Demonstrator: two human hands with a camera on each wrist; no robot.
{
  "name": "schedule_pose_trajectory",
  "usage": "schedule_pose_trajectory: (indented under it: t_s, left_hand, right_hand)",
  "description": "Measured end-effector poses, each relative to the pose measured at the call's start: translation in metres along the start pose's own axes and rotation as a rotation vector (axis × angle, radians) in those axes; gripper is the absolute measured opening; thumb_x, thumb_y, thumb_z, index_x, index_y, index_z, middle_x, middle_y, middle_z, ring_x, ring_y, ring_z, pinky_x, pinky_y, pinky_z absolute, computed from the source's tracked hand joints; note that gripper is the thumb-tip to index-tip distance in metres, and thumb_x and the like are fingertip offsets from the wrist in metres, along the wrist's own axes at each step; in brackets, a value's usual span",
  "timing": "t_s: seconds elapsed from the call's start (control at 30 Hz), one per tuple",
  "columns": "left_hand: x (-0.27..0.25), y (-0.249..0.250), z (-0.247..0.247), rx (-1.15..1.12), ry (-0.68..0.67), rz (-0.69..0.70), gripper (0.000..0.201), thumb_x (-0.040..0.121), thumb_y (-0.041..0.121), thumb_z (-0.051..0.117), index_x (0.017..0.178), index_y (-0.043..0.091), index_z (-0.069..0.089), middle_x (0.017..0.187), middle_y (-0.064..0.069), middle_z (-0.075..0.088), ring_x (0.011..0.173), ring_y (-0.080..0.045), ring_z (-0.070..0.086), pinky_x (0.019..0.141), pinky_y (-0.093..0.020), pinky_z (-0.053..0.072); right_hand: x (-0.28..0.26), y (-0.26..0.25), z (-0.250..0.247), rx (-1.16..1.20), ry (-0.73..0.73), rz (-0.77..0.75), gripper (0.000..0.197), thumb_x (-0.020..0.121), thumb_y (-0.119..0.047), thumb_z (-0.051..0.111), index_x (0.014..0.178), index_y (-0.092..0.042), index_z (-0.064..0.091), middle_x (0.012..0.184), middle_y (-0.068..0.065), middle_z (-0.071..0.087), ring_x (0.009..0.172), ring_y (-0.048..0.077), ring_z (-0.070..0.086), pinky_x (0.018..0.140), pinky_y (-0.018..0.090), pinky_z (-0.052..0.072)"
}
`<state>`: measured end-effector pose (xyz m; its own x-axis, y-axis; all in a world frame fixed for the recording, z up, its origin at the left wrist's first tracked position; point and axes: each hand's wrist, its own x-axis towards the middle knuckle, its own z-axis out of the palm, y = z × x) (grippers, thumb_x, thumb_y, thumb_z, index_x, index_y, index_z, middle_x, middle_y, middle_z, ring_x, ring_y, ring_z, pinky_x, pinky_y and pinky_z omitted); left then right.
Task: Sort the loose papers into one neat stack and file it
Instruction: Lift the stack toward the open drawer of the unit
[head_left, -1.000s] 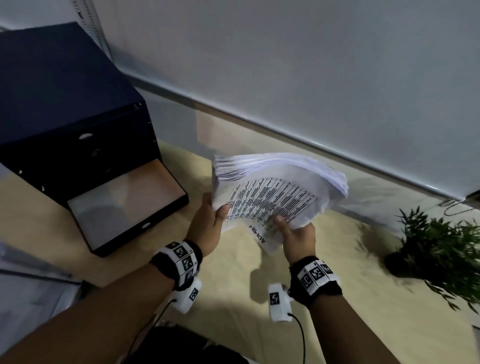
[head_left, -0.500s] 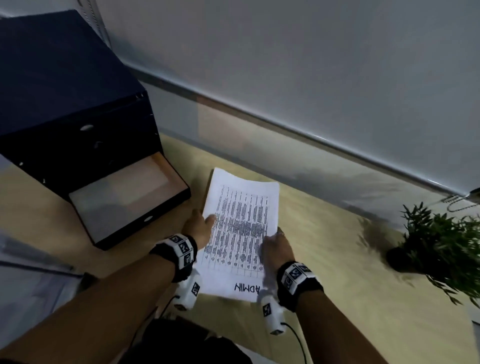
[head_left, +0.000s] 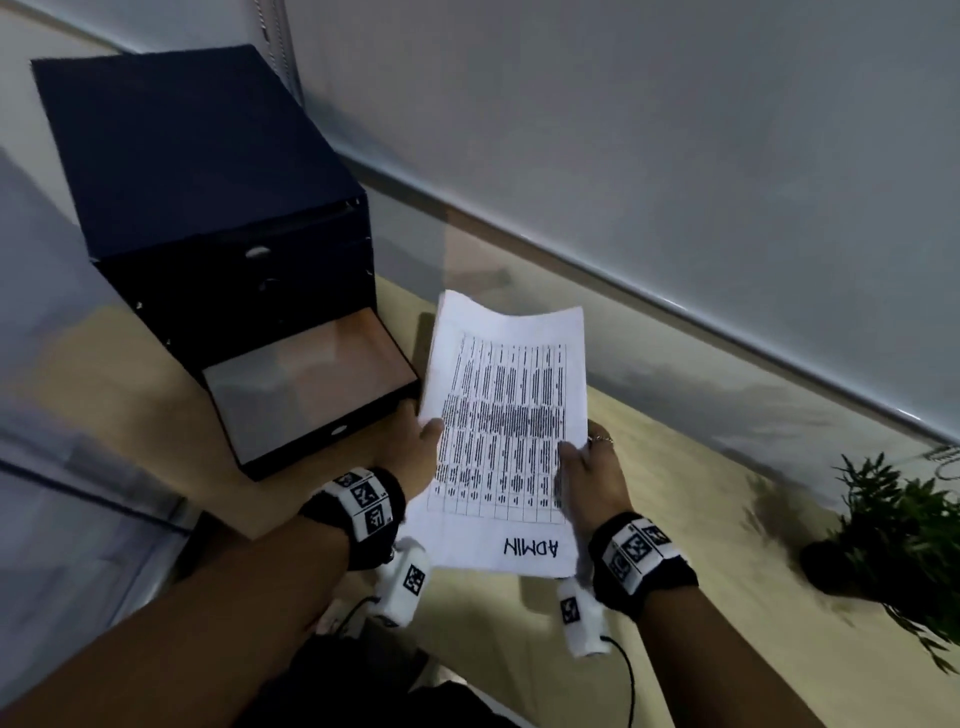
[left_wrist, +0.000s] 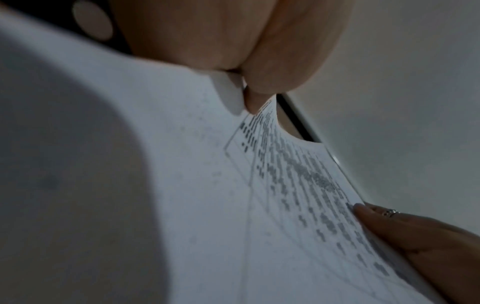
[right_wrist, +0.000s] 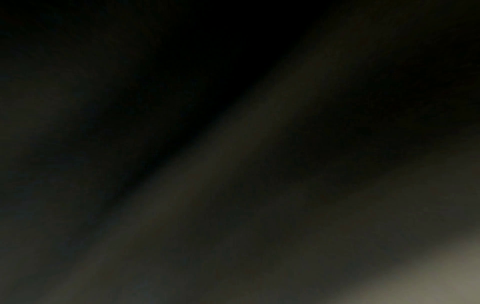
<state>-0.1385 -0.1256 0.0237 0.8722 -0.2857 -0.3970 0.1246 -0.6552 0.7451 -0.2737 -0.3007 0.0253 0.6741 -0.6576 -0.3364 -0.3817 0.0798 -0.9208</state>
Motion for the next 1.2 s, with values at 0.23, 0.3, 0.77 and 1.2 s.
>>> schedule_pose_trajectory:
  t_s: [0.23, 0.3, 0.77, 1.2]
  left_hand:
    - [0.001, -0.062, -0.075, -0.389, 0.066, -0.102, 0.033, 0.084, 0.040, 0.056, 0.098, 0.012, 0.068, 0.096, -0.012, 0.073, 0.085, -0.032, 0.071, 0.079, -0.049, 0.058]
    - [-0.004, -0.084, -0.092, -0.436, 0.106, -0.189, 0.038, 0.079, 0.044, 0.060, 0.094, 0.010, 0.067, 0.096, -0.016, 0.073, 0.086, -0.035, 0.070, 0.083, -0.054, 0.057]
    - [0.047, -0.110, -0.137, -0.516, 0.203, -0.474, 0.023, 0.090, 0.019, 0.056, 0.090, -0.004, 0.058, 0.099, -0.026, 0.062, 0.091, -0.040, 0.062, 0.090, -0.043, 0.051]
    - [0.110, -0.097, -0.156, -0.289, 0.120, -0.473, 0.065, 0.090, 0.014, 0.053, 0.146, -0.003, 0.027, 0.140, -0.030, 0.046, 0.125, -0.044, 0.051, 0.096, -0.042, 0.047]
  right_hand:
    - [0.009, -0.050, 0.067, -0.223, -0.298, -0.175, 0.034, 0.098, -0.015, 0.045, 0.130, -0.023, 0.056, 0.115, -0.003, 0.071, 0.103, 0.016, 0.069, 0.091, 0.033, 0.053]
    - [0.007, -0.057, 0.086, -0.287, -0.390, -0.145, 0.029, 0.099, -0.013, 0.045, 0.119, -0.024, 0.062, 0.109, -0.008, 0.071, 0.097, 0.011, 0.068, 0.086, 0.028, 0.052]
    - [0.035, -0.073, 0.121, -0.469, -0.450, 0.198, 0.023, 0.091, -0.011, 0.056, 0.068, -0.004, 0.056, 0.043, 0.010, 0.050, 0.036, 0.022, 0.050, 0.040, 0.019, 0.035]
    - [0.086, -0.087, 0.234, -0.808, -0.195, 0.027, 0.032, 0.090, -0.014, 0.051, 0.116, -0.005, 0.068, 0.115, 0.022, 0.068, 0.109, 0.037, 0.064, 0.083, 0.030, 0.050]
